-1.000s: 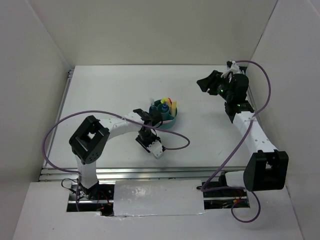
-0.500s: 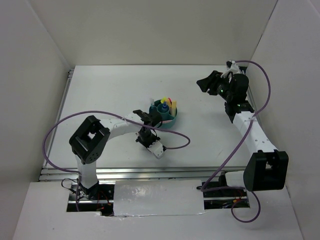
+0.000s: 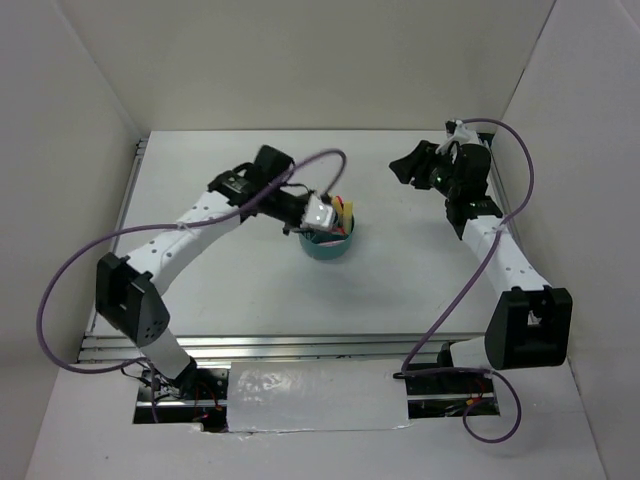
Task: Sort the stationery into containers
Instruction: Pick up the pen from the center of the board, then place the pen in the storage box.
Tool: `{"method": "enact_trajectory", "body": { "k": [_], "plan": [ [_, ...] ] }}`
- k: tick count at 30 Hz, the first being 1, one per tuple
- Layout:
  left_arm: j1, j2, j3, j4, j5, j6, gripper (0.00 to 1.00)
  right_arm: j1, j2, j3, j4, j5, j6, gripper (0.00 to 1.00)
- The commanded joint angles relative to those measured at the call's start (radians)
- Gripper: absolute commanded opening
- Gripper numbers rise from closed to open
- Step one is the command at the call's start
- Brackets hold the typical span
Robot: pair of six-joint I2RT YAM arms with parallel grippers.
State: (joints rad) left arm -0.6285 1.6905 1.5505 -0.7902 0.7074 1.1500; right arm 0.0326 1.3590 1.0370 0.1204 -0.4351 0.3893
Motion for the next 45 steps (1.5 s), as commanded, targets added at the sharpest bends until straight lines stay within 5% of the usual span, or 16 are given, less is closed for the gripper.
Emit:
{"method": "enact_trajectory", "body": {
  "k": [1, 5, 10, 13, 18, 26, 41, 45],
  "plan": [
    [0.116, -0.090, -0.007, 0.294, 0.266, -0.400, 0.00, 0.010, 0.023, 0.075, 0.005, -0.027, -0.020, 0.58],
    [0.240, -0.133, -0.175, 0.772, 0.284, -0.978, 0.00, 0.015, 0.051, 0.100, 0.007, -0.034, -0.021, 0.58],
    [0.309, -0.143, -0.325, 1.229, 0.096, -1.481, 0.00, 0.013, 0.065, 0.113, 0.002, -0.039, -0.029, 0.58],
    [0.328, -0.172, -0.460, 1.411, -0.052, -1.622, 0.00, 0.013, 0.068, 0.120, 0.001, -0.034, -0.032, 0.58],
    [0.303, -0.193, -0.575, 1.552, -0.253, -1.570, 0.00, 0.012, 0.078, 0.138, -0.014, -0.034, -0.038, 0.58],
    [0.305, -0.120, -0.606, 1.709, -0.272, -1.595, 0.00, 0.013, 0.097, 0.146, -0.008, -0.044, -0.035, 0.58],
    [0.256, -0.052, -0.693, 1.766, -0.252, -1.607, 0.00, 0.020, 0.111, 0.153, -0.001, -0.039, -0.041, 0.60],
    [0.248, -0.037, -0.719, 1.775, -0.267, -1.602, 0.00, 0.016, 0.106, 0.149, 0.002, -0.034, -0.046, 0.71]
  ]
}}
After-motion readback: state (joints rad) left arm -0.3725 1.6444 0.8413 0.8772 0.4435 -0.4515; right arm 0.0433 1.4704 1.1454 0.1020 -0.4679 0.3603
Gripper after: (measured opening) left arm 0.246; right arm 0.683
